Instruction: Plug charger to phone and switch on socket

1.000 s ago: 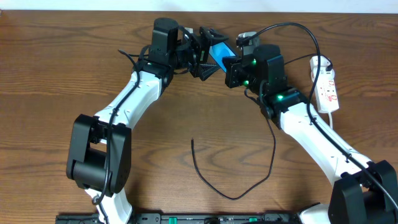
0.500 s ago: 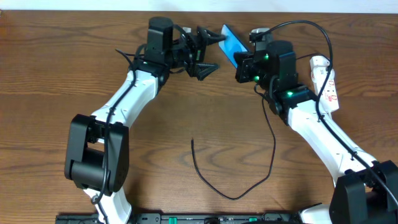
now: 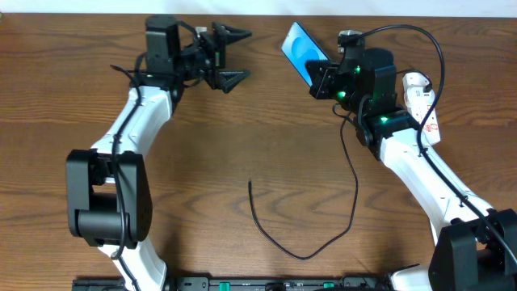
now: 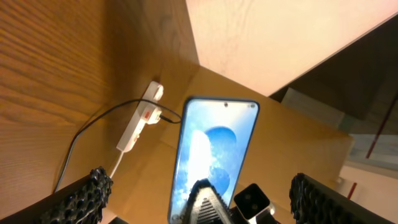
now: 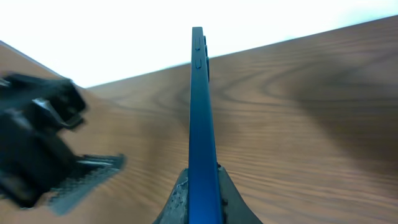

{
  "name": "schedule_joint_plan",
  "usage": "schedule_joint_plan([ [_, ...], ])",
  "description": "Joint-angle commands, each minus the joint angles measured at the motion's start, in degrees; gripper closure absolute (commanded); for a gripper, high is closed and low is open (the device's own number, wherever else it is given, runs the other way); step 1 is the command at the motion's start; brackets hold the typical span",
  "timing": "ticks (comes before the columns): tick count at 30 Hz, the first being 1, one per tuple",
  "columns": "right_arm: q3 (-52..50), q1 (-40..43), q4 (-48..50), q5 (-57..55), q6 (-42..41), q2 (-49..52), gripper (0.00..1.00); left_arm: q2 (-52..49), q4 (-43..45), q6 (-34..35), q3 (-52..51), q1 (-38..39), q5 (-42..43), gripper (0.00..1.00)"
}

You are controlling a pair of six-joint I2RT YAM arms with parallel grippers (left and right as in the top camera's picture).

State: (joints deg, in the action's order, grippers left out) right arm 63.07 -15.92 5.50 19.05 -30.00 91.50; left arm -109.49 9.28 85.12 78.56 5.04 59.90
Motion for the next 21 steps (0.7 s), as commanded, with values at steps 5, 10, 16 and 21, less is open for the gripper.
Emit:
schedule_joint_plan([
  [5, 1.3, 0.3, 4.4, 8.6, -23.6, 0.0, 0.99, 1.8, 0.3, -0.6, 1.0, -1.9, 2.6, 0.07],
  [10, 1.3, 0.1, 4.3, 10.1, -36.4, 0.0, 0.99, 1.8, 3.8, -1.5, 1.0, -1.9, 1.6, 0.07],
  [16, 1.3, -1.2, 4.4, 10.1, -49.8, 0.0, 0.99, 1.8, 12.3, -1.4, 1.0, -1.9, 0.1, 0.07],
  [21, 1.3, -2.4, 4.5, 10.0, -58.6, 0.0, 0.99, 1.8, 12.9, -1.4, 1.0, -1.9, 0.0, 0.07],
])
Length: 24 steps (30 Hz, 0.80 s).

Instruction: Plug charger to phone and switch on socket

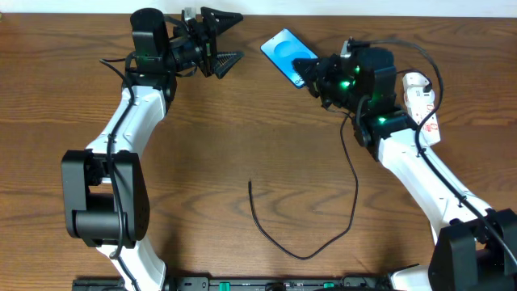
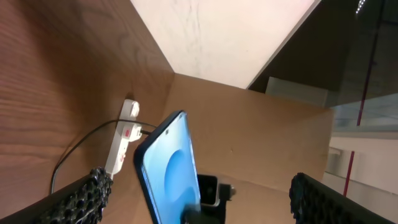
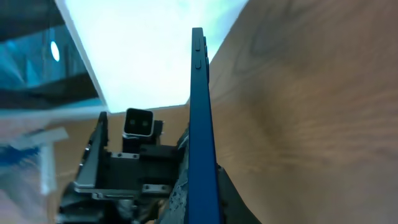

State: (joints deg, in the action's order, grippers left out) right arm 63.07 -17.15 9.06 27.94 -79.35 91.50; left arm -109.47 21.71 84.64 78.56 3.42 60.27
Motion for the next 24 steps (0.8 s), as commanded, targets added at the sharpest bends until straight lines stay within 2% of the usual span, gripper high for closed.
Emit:
schedule_joint_plan([
  [1, 1.3, -1.4, 1.0, 1.1, -10.4, 0.0, 0.99, 1.8, 0.5, -1.0, 1.0, -0.2, -0.3, 0.07],
  [6, 1.3, -3.2, 1.5, -0.2, -15.4, 0.0, 0.99, 1.8, 0.5, -1.0, 1.0, 0.2, -0.6, 0.07],
  [13, 1.3, -4.8, 8.0, -3.4, -13.1, 0.0, 0.99, 1.8, 0.5, -0.9, 1.0, 1.5, -2.5, 0.07],
  [24, 1.3, -5.8, 8.6, -3.8, -13.5, 0.0, 0.99, 1.8, 0.5, 0.6, 1.0, 4.0, -5.0, 0.07],
])
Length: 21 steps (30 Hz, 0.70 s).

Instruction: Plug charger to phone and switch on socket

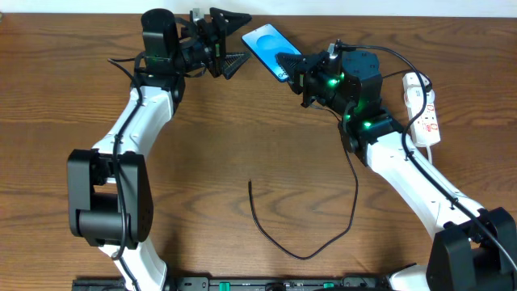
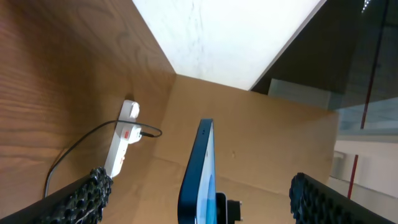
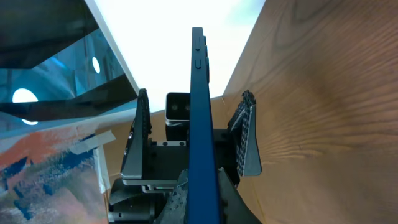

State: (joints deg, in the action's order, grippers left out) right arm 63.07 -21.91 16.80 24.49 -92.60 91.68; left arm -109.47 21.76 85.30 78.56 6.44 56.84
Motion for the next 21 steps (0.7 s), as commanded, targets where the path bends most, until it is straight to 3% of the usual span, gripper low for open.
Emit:
schedule_joint_plan([
  [1, 1.3, -1.4, 0.8, -0.3, -0.5, -0.2, 0.99, 1.8, 0.4, 0.0, 1.0, 1.4, -2.1, 0.07],
  [18, 1.3, -3.7, 1.9, -0.4, -1.5, -0.2, 0.99, 1.8, 0.4, 0.8, 1.0, 3.0, -3.6, 0.07],
  [21, 1.3, -3.7, 1.9, -0.4, -1.5, -0.2, 0.99, 1.8, 0.4, 0.8, 1.0, 3.0, -3.6, 0.18],
])
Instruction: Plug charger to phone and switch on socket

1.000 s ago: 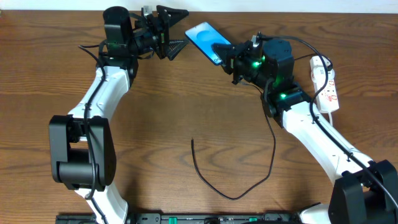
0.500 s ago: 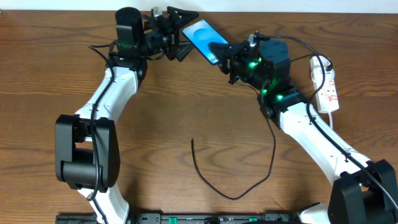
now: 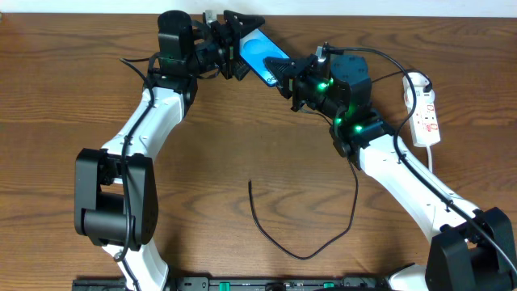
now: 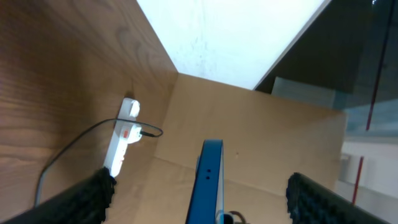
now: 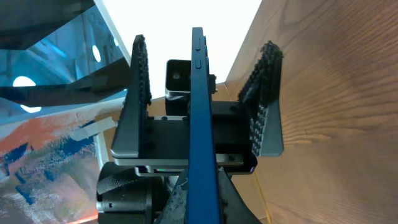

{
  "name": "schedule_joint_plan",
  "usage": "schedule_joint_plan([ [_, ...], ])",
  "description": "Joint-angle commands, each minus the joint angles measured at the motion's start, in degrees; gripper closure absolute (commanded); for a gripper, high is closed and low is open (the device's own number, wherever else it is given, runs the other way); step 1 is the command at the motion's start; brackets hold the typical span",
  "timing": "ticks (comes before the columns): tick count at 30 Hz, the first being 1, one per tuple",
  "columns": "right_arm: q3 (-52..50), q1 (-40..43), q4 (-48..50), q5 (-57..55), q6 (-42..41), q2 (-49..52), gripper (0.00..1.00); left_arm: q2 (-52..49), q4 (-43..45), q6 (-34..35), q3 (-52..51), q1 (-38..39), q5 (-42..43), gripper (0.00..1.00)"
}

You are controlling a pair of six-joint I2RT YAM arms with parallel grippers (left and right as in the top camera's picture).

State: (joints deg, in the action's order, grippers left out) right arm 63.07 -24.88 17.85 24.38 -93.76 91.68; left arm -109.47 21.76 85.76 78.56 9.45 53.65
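A blue phone (image 3: 260,55) is held edge-on above the far side of the table, with my right gripper (image 3: 284,71) shut on its lower end (image 5: 200,186). My left gripper (image 3: 242,36) is open, and the phone's upper end (image 4: 210,180) stands between its two fingers (image 5: 138,99) without either touching it. The black charger cable (image 3: 307,234) lies loose on the table at the near middle, its free tip (image 3: 250,184) pointing away. A white socket strip (image 3: 423,103) with a red label lies at the far right, the cable running to it.
The table's far edge (image 3: 363,16) runs close behind both grippers. The cable passes under my right forearm (image 3: 404,178). Bare wood (image 3: 202,162) lies between the arms.
My right gripper has carried the phone further left, and its upper end now sits between my open left fingers. The left gripper has shifted slightly right.
My right gripper held the phone at the far right-centre while my left gripper stood open well to the left. At each later moment the phone was further left and turned edge-on toward the left gripper. Now its end is between the left fingers.
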Motion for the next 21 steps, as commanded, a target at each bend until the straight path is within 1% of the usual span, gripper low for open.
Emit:
schedule_joint_plan([
  [1, 1.3, -0.7, 0.8, -0.3, -0.3, -0.2, 0.99, 1.8, 0.4, 0.3, 1.0, 0.0, -0.4, 0.19],
  [5, 1.3, -0.7, 0.8, -0.5, -0.3, -0.2, 0.99, 1.8, 0.4, 0.3, 1.0, 0.0, -0.3, 0.2],
  [7, 1.3, -0.7, 0.8, -0.5, -0.3, -0.2, 0.99, 1.8, 0.4, 0.3, 1.0, 0.0, -0.3, 0.25],
  [16, 1.3, -0.7, 0.8, -0.5, -0.3, -0.2, 0.99, 1.8, 0.4, 0.3, 1.0, 0.0, -0.4, 0.62],
  [21, 1.3, -0.7, 0.8, -0.5, -0.3, -0.2, 0.99, 1.8, 0.4, 0.3, 1.0, 0.0, -0.3, 0.69],
])
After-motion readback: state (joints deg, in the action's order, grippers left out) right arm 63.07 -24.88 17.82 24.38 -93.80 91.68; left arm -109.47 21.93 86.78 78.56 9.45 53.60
